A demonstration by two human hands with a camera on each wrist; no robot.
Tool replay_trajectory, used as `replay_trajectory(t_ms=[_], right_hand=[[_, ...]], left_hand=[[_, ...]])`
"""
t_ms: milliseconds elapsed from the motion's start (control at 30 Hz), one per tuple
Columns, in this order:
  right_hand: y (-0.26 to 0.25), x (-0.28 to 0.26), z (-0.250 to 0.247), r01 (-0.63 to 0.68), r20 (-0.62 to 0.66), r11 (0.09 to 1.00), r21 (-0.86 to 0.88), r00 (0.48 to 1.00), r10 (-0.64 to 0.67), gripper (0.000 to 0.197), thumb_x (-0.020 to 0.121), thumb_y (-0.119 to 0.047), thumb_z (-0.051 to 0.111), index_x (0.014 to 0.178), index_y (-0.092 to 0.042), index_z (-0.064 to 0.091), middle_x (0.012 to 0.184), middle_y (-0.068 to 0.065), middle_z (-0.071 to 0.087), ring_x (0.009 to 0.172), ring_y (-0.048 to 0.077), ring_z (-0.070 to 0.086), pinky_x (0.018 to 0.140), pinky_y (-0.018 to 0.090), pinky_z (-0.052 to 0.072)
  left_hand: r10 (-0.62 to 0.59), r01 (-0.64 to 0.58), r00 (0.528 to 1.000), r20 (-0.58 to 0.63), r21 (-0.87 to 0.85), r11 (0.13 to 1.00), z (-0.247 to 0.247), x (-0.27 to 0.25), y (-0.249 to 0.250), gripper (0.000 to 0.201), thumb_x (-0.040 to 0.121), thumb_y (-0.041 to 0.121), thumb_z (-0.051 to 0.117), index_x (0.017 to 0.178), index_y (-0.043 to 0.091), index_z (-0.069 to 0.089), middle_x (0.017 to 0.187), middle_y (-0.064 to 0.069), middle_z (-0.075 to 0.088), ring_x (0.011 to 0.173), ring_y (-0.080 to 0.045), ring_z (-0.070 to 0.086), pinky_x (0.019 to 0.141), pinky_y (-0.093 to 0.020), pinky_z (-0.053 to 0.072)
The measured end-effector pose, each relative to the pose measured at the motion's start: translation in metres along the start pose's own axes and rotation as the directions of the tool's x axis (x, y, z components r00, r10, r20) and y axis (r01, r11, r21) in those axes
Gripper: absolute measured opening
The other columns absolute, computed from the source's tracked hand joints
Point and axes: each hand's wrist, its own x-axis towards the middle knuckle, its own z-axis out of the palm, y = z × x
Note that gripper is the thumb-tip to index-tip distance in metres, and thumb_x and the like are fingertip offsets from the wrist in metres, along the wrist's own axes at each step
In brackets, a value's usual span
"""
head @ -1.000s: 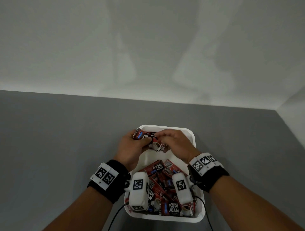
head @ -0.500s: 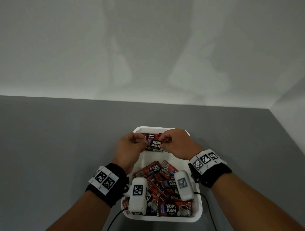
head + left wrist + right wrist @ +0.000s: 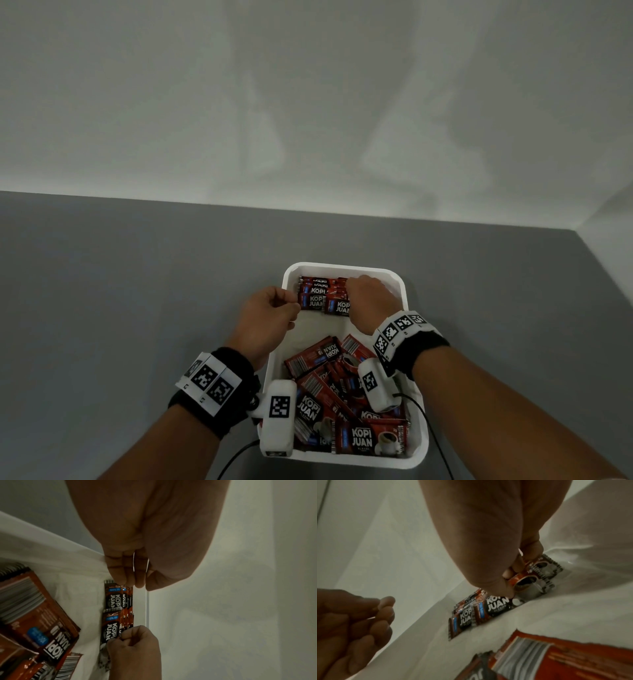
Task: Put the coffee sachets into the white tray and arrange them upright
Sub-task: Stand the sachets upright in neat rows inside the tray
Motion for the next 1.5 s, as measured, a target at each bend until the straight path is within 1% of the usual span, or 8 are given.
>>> replay_trajectory(t_ms=[133,200,300,533,1133,1233,1300,1500], right_hand=[[-0.001,-0.005,0.001,0.056,-0.009,0.994,0.092,0.998,-0.056,0.018,0.090,0.000,0.053,0.089,-0.017,0.047,0.092,-0.001,0.050,0.083,0.017,0.048,0.073,0.028,0.040],[-0.002,-0.009,0.005,0.107,0.049,0.984,0.140,0.992,-0.115,0.015,0.088,0.000,0.054,0.085,-0.014,0.056,0.091,0.000,0.057,0.085,0.018,0.055,0.074,0.028,0.045],[0.002,-0.013,0.014,0.149,0.122,0.979,0.140,0.978,-0.166,0.027,0.090,-0.008,0.055,0.107,-0.018,0.073,0.106,0.002,0.063,0.101,0.021,0.059,0.091,0.034,0.052],[0.008,-0.017,0.024,0.196,0.092,0.980,-0.014,0.977,-0.194,0.032,0.097,-0.026,0.050,0.125,-0.021,0.065,0.122,0.001,0.052,0.117,0.024,0.044,0.102,0.042,0.045],[0.009,-0.027,0.017,0.181,0.109,0.982,0.051,0.977,-0.186,0.042,0.094,-0.023,0.057,0.136,-0.021,0.057,0.128,0.001,0.046,0.123,0.022,0.039,0.106,0.038,0.041],[0.012,-0.031,0.005,0.138,0.141,0.983,0.125,0.978,-0.155,0.035,0.090,-0.013,0.057,0.123,-0.016,0.066,0.121,0.003,0.056,0.120,0.021,0.053,0.098,0.036,0.050],[0.013,-0.036,-0.006,0.085,0.192,0.990,0.115,0.976,-0.106,0.032,0.092,-0.016,0.058,0.123,-0.013,0.065,0.122,0.005,0.061,0.115,0.024,0.060,0.092,0.032,0.052],[0.004,-0.059,-0.013,0.057,0.270,0.998,-0.015,0.962,-0.051,0.034,0.094,-0.028,0.067,0.121,-0.009,0.062,0.121,0.008,0.059,0.103,0.024,0.064,0.072,0.027,0.043]], left_hand=[[-0.008,0.008,1.000,0.003,0.006,1.000,0.001,-0.001,-0.001,0.009,0.093,-0.002,0.062,0.091,0.006,0.064,0.079,-0.006,0.061,0.071,-0.016,0.056,0.068,-0.028,0.052],[-0.003,0.003,1.000,0.005,0.007,1.000,0.001,-0.001,0.000,0.010,0.093,-0.002,0.061,0.090,0.007,0.064,0.079,-0.007,0.061,0.070,-0.016,0.056,0.069,-0.028,0.052],[-0.001,0.001,1.000,0.008,0.013,1.000,0.002,-0.001,0.001,0.010,0.093,-0.003,0.061,0.090,0.006,0.064,0.079,-0.006,0.061,0.070,-0.016,0.055,0.069,-0.029,0.051],[0.000,0.000,1.000,0.019,0.044,0.999,0.003,-0.001,0.001,0.010,0.093,-0.001,0.062,0.092,0.008,0.066,0.079,-0.004,0.062,0.073,-0.016,0.055,0.072,-0.031,0.051],[0.011,-0.018,0.998,0.056,0.131,0.991,0.003,0.000,-0.001,0.011,0.091,-0.001,0.063,0.095,0.009,0.066,0.089,-0.006,0.064,0.077,-0.016,0.057,0.077,-0.033,0.053],[0.023,-0.042,0.996,0.085,0.222,0.974,0.004,-0.001,-0.001,0.011,0.091,0.001,0.063,0.096,0.011,0.067,0.090,-0.006,0.069,0.077,-0.016,0.061,0.083,-0.041,0.057],[0.045,-0.098,0.987,0.151,0.364,0.926,0.005,0.000,0.000,0.014,0.090,0.005,0.064,0.096,0.017,0.068,0.096,-0.001,0.072,0.083,-0.015,0.066,0.085,-0.040,0.058],[-0.004,-0.345,0.917,0.400,0.796,0.497,0.029,-0.003,0.000,0.030,0.096,0.022,0.062,0.124,0.014,0.060,0.127,-0.001,0.062,0.108,-0.015,0.060,0.085,-0.023,0.048]])
